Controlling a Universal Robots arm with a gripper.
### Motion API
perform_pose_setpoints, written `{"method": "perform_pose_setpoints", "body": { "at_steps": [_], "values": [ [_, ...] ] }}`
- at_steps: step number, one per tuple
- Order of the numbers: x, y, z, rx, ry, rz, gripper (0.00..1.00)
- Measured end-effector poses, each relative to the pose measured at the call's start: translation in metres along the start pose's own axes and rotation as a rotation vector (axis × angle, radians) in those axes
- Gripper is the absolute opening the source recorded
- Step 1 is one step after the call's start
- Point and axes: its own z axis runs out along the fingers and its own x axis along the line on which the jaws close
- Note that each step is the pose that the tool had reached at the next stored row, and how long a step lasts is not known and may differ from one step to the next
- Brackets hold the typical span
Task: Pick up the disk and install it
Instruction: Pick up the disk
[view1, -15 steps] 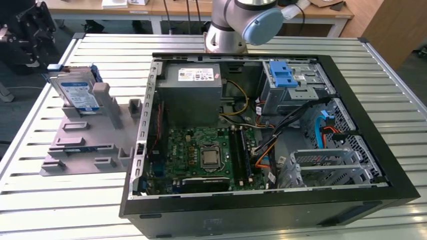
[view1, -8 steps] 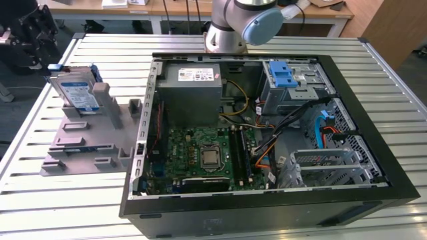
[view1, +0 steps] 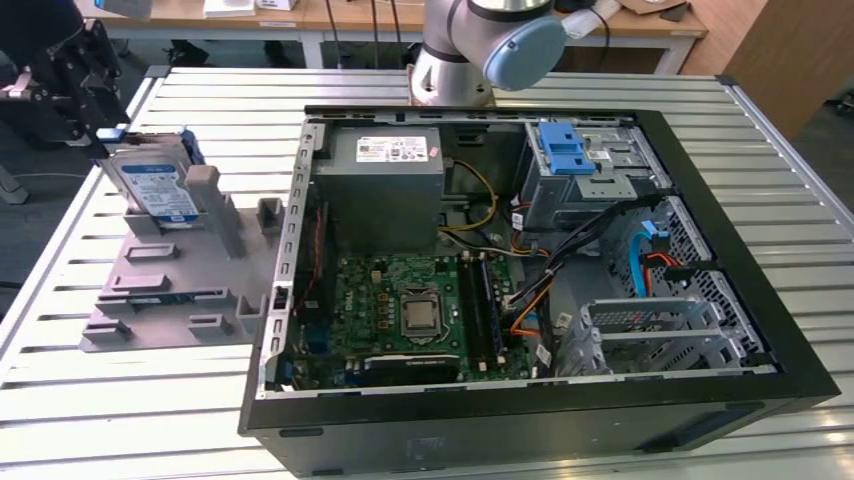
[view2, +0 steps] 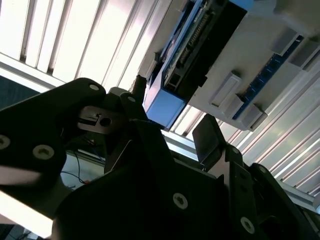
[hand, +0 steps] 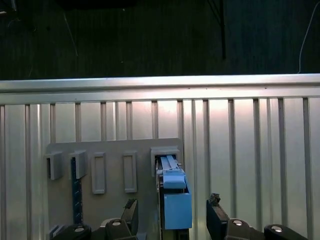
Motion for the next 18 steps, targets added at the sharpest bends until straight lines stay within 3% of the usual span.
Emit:
{"method": "perform_pose_setpoints", "body": {
  "at_steps": [5, 6, 11, 12, 18],
  "values": [
    [-0.0002, 0.0005, 0.0074, 0.0000, 0.0000, 0.000, 0.63],
    [-0.0002, 0.0012, 0.0086, -0.0001, 0.0001, 0.000, 0.56],
    [-0.0002, 0.0023, 0.0137, -0.0001, 0.0001, 0.000, 0.55],
    [-0.0002, 0.0026, 0.0145, 0.0000, 0.0000, 0.000, 0.48],
    [-0.0010, 0.0043, 0.0185, -0.0002, 0.0001, 0.000, 0.48]
  ]
}}
